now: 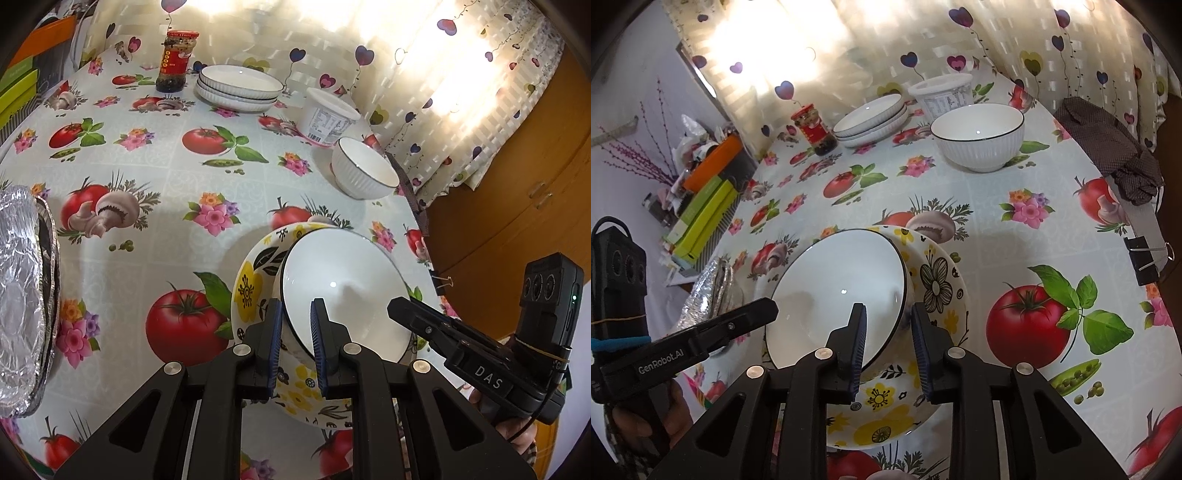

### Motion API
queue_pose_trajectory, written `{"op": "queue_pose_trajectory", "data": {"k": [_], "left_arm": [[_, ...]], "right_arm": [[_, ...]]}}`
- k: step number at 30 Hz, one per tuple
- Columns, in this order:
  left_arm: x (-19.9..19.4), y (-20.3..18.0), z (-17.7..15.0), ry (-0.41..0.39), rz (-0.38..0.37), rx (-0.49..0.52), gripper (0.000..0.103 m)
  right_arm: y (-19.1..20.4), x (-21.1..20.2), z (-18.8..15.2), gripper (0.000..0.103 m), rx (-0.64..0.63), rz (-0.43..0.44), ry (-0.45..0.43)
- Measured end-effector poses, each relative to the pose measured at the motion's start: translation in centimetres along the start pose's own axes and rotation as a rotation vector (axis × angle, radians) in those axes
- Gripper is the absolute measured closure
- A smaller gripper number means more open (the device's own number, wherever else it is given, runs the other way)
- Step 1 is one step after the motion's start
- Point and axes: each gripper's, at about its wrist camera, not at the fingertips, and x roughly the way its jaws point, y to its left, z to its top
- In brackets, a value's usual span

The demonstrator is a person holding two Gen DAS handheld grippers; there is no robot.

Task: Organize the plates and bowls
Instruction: 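Open both tools to release the white bowl and withdraw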

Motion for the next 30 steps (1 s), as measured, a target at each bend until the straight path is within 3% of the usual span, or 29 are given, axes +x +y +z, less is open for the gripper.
{"op": "queue_pose_trajectory", "data": {"k": [6,16,30], "left_arm": [[-0.3,-0.2,0.8,-0.022,0.003,0.017,0.086],[0.9,-0.8,4.1,-0.034,0.013,0.05,0.083],[3.7,-2.6,10.2,-0.021,0.024,0.111,0.083]], "right_arm": [[0.1,-1.2,0.9,0.067,-0.014,0.003,-0.043],[-2.8,-2.1,3.1,0.065,0.04,-0.048,-0.097],[-7.0,-2.7,8.7,0.062,0.075,-0.15,-0.15]]}}
